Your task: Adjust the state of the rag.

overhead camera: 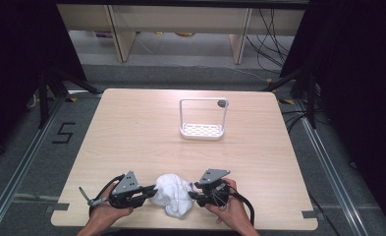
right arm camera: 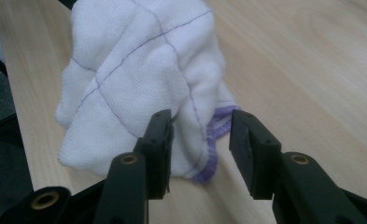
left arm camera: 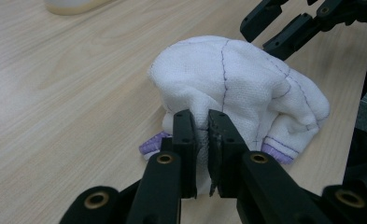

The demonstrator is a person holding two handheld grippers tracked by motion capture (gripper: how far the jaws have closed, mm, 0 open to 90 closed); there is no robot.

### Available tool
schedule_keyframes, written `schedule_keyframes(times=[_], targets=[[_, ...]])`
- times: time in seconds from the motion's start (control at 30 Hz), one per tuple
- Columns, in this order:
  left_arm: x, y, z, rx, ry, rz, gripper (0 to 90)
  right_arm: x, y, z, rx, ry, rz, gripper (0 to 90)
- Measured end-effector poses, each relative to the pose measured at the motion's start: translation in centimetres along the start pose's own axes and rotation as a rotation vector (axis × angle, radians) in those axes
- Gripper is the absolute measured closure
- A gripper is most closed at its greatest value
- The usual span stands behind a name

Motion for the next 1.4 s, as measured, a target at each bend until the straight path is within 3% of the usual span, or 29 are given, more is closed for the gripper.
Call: schedule_keyframes(times=[0.13, 0.17, 0.23, 0.27, 0.33, 0.4, 0.57, 0.7, 0.77, 0.8, 0.83, 0.87, 0.9, 0.93, 0.97, 1.0, 1.03, 1.1, 1.13, 1.17, 1.2, 1.23, 1.27, 1.33, 1.37, 1.4], targets=[[0.0, 0.0, -0.1, -0.003, 0.0, 0.002, 81.7, 0.9, -0.2, 0.2, 0.005, -0.055, -0.019, 74.6], [-0.1, -0.1, 0.0, 0.001, -0.005, 0.0, 81.8, 1.2, 0.0, 0.2, -0.016, -0.052, -0.025, 79.2], [-0.3, -0.2, -0.2, 0.016, 0.004, 0.001, 82.2, 1.0, 0.4, 0.0, -0.006, -0.03, -0.029, 84.9], [-0.5, -0.2, -0.4, 0.012, 0.01, -0.008, 82.5, 0.4, 0.5, -0.4, -0.01, -0.014, -0.047, 85.8], [-1.2, -0.2, -0.9, 0.022, 0.017, -0.004, 83.0, -0.9, 0.8, -1.1, -0.019, 0.02, -0.041, 86.3], [-1.7, -0.1, -1.9, 0.012, 0.052, -0.004, 83.4, -3.0, 1.4, -2.2, -0.03, 0.07, -0.013, 86.4], [-3.2, 0.3, -5.3, 0.057, 0.114, -0.004, 83.7, -6.9, 2.8, -4.3, -0.058, 0.137, 0.05, 86.5], [-3.3, -0.1, -7.5, 0.057, 0.138, 0.001, 83.7, -8.5, 4.3, -5.7, -0.056, 0.176, 0.085, 86.6], [-2.7, -0.5, -8.0, 0.036, 0.136, -0.001, 83.6, -8.6, 4.7, -6.0, -0.06, 0.176, 0.092, 86.6], [-1.3, -1.5, -8.4, 0.035, 0.123, -0.024, 83.7, -8.1, 6.0, -6.2, -0.054, 0.166, 0.12, 86.6], [-1.3, -1.5, -8.4, 0.035, 0.123, -0.024, 83.6, -8.1, 6.0, -6.2, -0.054, 0.166, 0.12, 86.6], [-0.2, -2.5, -8.3, 0.024, 0.103, -0.033, 83.6, -7.5, 6.7, -6.3, -0.033, 0.163, 0.134, 86.6], [1.6, -3.8, -8.1, -0.01, 0.085, -0.043, 83.7, -6.2, 8.7, -6.2, -0.02, 0.128, 0.161, 86.5], [1.6, -3.8, -8.1, -0.01, 0.085, -0.043, 83.6, -6.2, 8.7, -6.2, -0.02, 0.128, 0.161, 86.5], [3.6, -5.0, -7.4, -0.032, 0.057, -0.055, 83.4, -4.6, 10.4, -5.8, -0.007, 0.09, 0.173, 86.5], [3.6, -5.0, -7.4, -0.032, 0.057, -0.055, 83.3, -4.6, 10.4, -5.8, -0.007, 0.09, 0.173, 86.5], [5.3, -5.8, -6.7, -0.047, 0.026, -0.06, 83.1, -2.8, 11.8, -5.2, 0.02, 0.036, 0.194, 86.3], [6.4, -6.6, -6.2, -0.043, 0.001, -0.078, 81.9, -1.4, 12.8, -4.9, 0.023, 0.005, 0.212, 86.0], [6.4, -6.6, -6.2, -0.043, 0.001, -0.078, 80.6, -1.4, 12.8, -4.9, 0.023, 0.005, 0.212, 86.0], [7.1, -7.1, -5.9, -0.078, 0.001, -0.076, 80.6, -0.9, 13.1, -4.8, 0.021, 0.0, 0.22, 85.3], [7.3, -7.4, -5.6, -0.099, 0.0, -0.082, 71.5, 0.3, 13.9, -4.8, 0.03, -0.014, 0.237, 77.6], [7.0, -7.6, -5.4, -0.089, -0.013, -0.086, 67.9, 0.6, 14.1, -4.9, 0.036, 0.004, 0.25, 71.3], [6.7, -7.6, -5.4, -0.094, -0.006, -0.108, 65.2, 0.4, 14.2, -4.8, 0.045, -0.02, 0.254, 65.7], [5.3, -7.8, -5.0, -0.06, -0.028, -0.158, 53.8, -0.4, 14.0, -4.9, 0.056, -0.013, 0.277, 58.0], [4.7, -7.5, -5.0, -0.079, -0.001, -0.16, 51.4, -1.0, 13.6, -5.0, 0.059, -0.007, 0.274, 56.3], [4.1, -7.3, -5.0, -0.077, -0.004, -0.165, 50.5, -1.7, 13.3, -5.0, 0.051, 0.001, 0.266, 53.6]])
Point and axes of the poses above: each handheld gripper's, and its own axes: x roughly forward along the jaws, z roughly out of its underside, y roughly to its right, the point moved 7 cm from there along x, roughly forward along the jaws, and after that the axes turned 6 degrees about -z, right-handed, at the moved point
